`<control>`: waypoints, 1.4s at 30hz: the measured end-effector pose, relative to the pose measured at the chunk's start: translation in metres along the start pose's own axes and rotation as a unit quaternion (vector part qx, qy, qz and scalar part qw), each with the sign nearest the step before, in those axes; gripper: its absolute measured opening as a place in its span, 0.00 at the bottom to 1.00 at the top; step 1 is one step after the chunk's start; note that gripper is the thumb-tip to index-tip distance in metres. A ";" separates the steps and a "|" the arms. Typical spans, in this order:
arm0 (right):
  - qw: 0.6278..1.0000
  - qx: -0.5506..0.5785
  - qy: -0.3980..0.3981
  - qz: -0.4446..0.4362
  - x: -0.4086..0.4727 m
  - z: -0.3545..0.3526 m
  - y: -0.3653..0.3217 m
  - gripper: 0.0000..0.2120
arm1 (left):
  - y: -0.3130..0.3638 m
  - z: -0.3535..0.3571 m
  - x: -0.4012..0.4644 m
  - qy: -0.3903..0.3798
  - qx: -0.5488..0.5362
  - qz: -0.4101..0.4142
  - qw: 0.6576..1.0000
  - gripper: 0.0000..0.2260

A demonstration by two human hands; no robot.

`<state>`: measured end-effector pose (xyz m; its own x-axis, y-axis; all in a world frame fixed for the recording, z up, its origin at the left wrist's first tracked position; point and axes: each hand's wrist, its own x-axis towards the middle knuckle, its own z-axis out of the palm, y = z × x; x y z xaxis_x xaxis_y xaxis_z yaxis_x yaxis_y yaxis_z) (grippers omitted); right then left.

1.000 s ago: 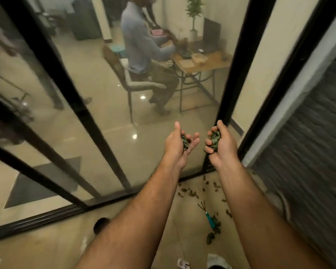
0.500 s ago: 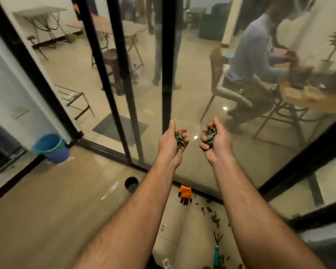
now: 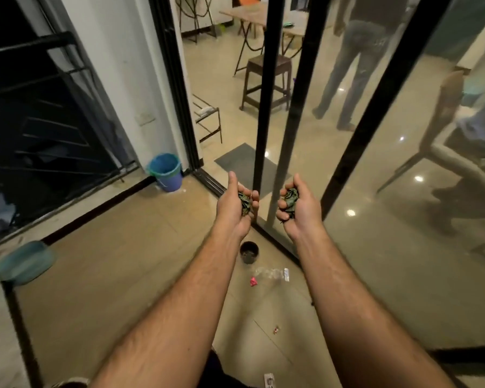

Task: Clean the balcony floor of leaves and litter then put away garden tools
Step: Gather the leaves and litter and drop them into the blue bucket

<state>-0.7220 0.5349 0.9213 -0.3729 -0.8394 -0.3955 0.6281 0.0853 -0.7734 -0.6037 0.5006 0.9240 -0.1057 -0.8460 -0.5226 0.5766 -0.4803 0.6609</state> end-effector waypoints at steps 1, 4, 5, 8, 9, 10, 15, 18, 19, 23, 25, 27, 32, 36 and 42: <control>1.000 -0.004 -0.010 0.008 0.011 0.020 0.009 0.12 | 0.016 -0.010 0.013 0.011 -0.002 0.005 1.000 0.19; 0.999 -0.021 -0.030 0.022 0.043 0.077 0.035 0.11 | 0.061 -0.034 0.053 0.025 -0.024 0.018 0.999 0.18; 0.999 -0.025 -0.030 0.025 0.051 0.093 0.041 0.11 | 0.073 -0.042 0.065 0.030 -0.030 0.013 0.999 0.17; 0.998 -0.026 -0.046 0.038 0.078 0.159 0.063 0.11 | 0.128 -0.070 0.102 0.039 -0.042 0.007 0.998 0.17; 0.998 -0.022 -0.052 0.038 0.083 0.173 0.065 0.12 | 0.141 -0.075 0.108 0.036 -0.052 0.009 0.998 0.17; 0.997 -0.023 -0.060 0.037 0.088 0.186 0.066 0.12 | 0.153 -0.077 0.113 0.036 -0.060 0.013 0.997 0.16; 0.993 -0.046 -0.102 0.043 0.117 0.265 0.088 0.12 | 0.213 -0.107 0.154 0.040 -0.077 0.029 0.996 0.15; 0.990 -0.066 -0.113 0.056 0.141 0.302 0.103 0.12 | 0.240 -0.125 0.181 0.057 -0.109 0.042 0.992 0.14; 0.989 -0.071 -0.116 0.062 0.150 0.312 0.109 0.12 | 0.248 -0.131 0.189 0.060 -0.126 0.046 0.989 0.13; 0.982 -0.090 -0.133 0.096 0.192 0.356 0.136 0.13 | 0.282 -0.148 0.225 0.086 -0.143 0.061 0.984 0.14; 0.980 -0.096 -0.140 0.102 0.215 0.380 0.146 0.13 | 0.302 -0.154 0.245 0.105 -0.130 0.068 0.984 0.13; 0.977 -0.100 -0.156 0.103 0.242 0.410 0.154 0.13 | 0.328 -0.158 0.270 0.121 -0.109 0.081 0.983 0.13; 0.969 -0.117 -0.177 0.123 0.300 0.486 0.167 0.13 | 0.392 -0.175 0.333 0.156 -0.070 0.095 0.981 0.15; 0.958 -0.144 -0.205 0.143 0.336 0.547 0.192 0.14 | 0.437 -0.193 0.374 0.167 -0.130 0.107 0.972 0.18; 0.945 -0.183 -0.214 0.168 0.383 0.610 0.234 0.14 | 0.485 -0.235 0.438 0.177 -0.149 0.045 0.972 0.14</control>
<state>-0.3009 -0.0940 0.8915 0.1642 -0.8654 -0.4734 0.3544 0.4996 -0.7904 -0.1805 -0.0485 0.8887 0.2113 -0.7232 -0.6575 0.7854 -0.2748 0.5546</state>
